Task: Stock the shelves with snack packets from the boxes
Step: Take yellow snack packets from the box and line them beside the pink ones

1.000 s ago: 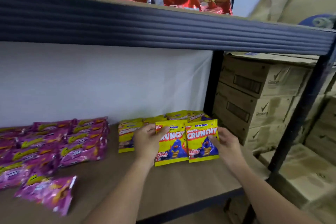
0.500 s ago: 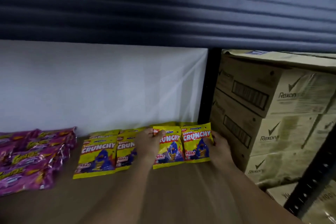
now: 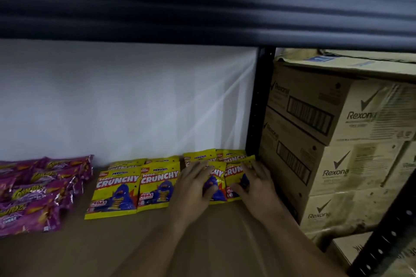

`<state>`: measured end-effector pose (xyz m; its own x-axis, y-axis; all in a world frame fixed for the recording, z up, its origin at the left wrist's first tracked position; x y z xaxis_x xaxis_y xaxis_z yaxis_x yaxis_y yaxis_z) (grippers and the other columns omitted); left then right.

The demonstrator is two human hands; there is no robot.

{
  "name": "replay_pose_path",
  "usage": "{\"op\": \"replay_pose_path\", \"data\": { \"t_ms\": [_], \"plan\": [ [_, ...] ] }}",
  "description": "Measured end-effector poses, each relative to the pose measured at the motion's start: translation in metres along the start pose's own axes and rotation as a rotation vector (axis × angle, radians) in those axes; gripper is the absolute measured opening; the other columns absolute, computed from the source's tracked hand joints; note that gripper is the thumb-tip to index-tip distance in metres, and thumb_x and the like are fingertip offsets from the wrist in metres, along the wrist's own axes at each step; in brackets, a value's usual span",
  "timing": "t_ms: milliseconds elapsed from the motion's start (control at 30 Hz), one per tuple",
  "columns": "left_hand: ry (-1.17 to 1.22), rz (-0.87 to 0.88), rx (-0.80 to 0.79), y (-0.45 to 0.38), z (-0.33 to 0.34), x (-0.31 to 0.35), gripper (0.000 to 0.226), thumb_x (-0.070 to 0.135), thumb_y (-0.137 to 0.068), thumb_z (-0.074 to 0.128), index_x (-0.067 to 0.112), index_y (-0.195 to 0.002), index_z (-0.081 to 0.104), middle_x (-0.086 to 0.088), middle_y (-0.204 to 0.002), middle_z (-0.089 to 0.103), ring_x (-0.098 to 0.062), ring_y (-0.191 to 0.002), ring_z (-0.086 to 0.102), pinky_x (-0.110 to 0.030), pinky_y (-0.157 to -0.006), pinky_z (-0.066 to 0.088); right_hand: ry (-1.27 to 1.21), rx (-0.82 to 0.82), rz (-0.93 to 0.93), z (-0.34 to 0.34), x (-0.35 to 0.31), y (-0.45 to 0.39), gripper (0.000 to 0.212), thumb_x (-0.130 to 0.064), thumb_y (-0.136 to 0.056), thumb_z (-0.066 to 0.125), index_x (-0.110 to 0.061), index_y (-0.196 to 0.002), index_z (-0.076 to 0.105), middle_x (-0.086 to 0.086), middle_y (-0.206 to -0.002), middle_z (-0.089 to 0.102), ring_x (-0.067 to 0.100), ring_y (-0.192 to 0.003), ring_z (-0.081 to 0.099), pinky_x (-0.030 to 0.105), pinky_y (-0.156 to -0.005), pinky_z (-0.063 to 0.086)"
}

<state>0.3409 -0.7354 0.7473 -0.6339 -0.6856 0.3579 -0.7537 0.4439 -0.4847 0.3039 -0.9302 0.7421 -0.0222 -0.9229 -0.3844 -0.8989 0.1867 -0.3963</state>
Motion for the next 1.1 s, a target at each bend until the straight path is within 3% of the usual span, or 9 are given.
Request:
{"op": "replay_pose_path", "data": {
  "t_ms": [100,233,367,500,667,767,967,1100],
  "plan": [
    [-0.162,0.066,-0.142,0.010,0.009,0.003,0.063,0.050,-0.099,0.045,0.029,-0.156,0.028,0.011,-0.164,0.020,-0.011,-0.153,0.006,-0.037,-0.124,0.016,0.093,-0.092,-0.072,0.006,-0.004,0.002,0.070,-0.056,-0.096,0.048,-0.023,-0.155,0.027,0.005,-0.164,0.016,0.021,-0.152,0.005,0.035,-0.123,0.009],
    [-0.219,0.002,-0.177,0.007,0.011,0.003,0.061,0.049,-0.104,0.037,0.028,-0.158,0.020,0.009,-0.166,0.012,-0.014,-0.153,0.004,-0.036,-0.125,0.012,0.256,-0.195,-0.077,0.012,-0.005,-0.002,0.075,-0.063,-0.097,0.017,-0.021,-0.158,0.010,0.008,-0.166,0.005,0.024,-0.153,-0.005,0.045,-0.123,-0.006],
    [-0.253,-0.048,-0.214,0.004,0.018,0.001,0.062,0.051,-0.105,0.033,0.026,-0.159,0.016,0.005,-0.167,0.008,-0.017,-0.154,0.001,-0.036,-0.124,0.010,0.286,-0.290,-0.046,0.015,-0.008,0.002,0.066,-0.050,-0.105,0.020,-0.020,-0.157,-0.008,0.009,-0.165,-0.012,0.022,-0.151,-0.016,0.041,-0.122,-0.008],
    [-0.265,-0.061,-0.251,0.005,0.020,0.001,0.062,0.049,-0.106,0.032,0.025,-0.160,0.012,0.003,-0.168,0.003,-0.019,-0.154,-0.003,-0.037,-0.124,0.008,0.287,-0.315,-0.041,0.013,-0.010,0.004,0.066,-0.049,-0.106,0.019,-0.020,-0.156,-0.013,0.009,-0.164,-0.018,0.023,-0.151,-0.017,0.039,-0.122,-0.006],
    [-0.174,-0.052,-0.237,0.008,0.013,0.005,0.066,0.048,-0.105,0.034,0.025,-0.160,0.007,0.003,-0.168,-0.001,-0.016,-0.153,-0.009,-0.036,-0.126,0.005,0.209,-0.233,-0.039,0.011,-0.015,0.004,0.067,-0.047,-0.105,0.028,-0.019,-0.158,-0.003,0.011,-0.165,-0.010,0.024,-0.152,-0.011,0.037,-0.122,-0.003],
    [-0.151,-0.017,-0.187,0.019,0.004,0.007,0.066,0.045,-0.105,0.038,0.024,-0.160,0.008,0.003,-0.168,0.006,-0.014,-0.154,-0.004,-0.031,-0.126,0.005,0.080,-0.150,-0.049,0.008,-0.022,0.012,0.063,-0.042,-0.105,0.036,-0.015,-0.158,0.013,0.010,-0.166,0.002,0.023,-0.153,-0.004,0.035,-0.123,0.003],
    [-0.049,0.015,-0.052,0.063,-0.035,0.010,0.049,0.037,-0.103,0.047,0.022,-0.150,0.041,0.006,-0.150,0.045,-0.015,-0.141,0.034,-0.026,-0.116,0.022,-0.106,-0.028,-0.036,0.004,-0.056,0.052,0.051,-0.031,-0.099,0.056,-0.010,-0.145,0.047,0.011,-0.151,0.043,0.027,-0.142,0.037,0.037,-0.112,0.037],
    [0.106,-0.016,-0.023,0.108,-0.064,0.000,0.039,0.024,-0.100,0.055,0.018,-0.139,0.055,0.002,-0.137,0.055,-0.019,-0.134,0.041,-0.016,-0.109,0.021,-0.140,0.038,-0.080,0.003,-0.098,0.098,0.042,-0.029,-0.097,0.059,-0.014,-0.136,0.058,0.008,-0.137,0.057,0.027,-0.121,0.058,0.038,-0.099,0.049]
  ]
}}
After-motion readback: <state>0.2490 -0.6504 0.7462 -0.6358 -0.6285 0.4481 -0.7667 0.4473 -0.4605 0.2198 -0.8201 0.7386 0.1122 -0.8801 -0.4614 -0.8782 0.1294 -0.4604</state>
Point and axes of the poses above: each hand's wrist, its own y-axis away from the middle knuckle, its own z-axis out of the palm, x = y × z, the point moved 5 cm from there along -y, towards the middle knuckle
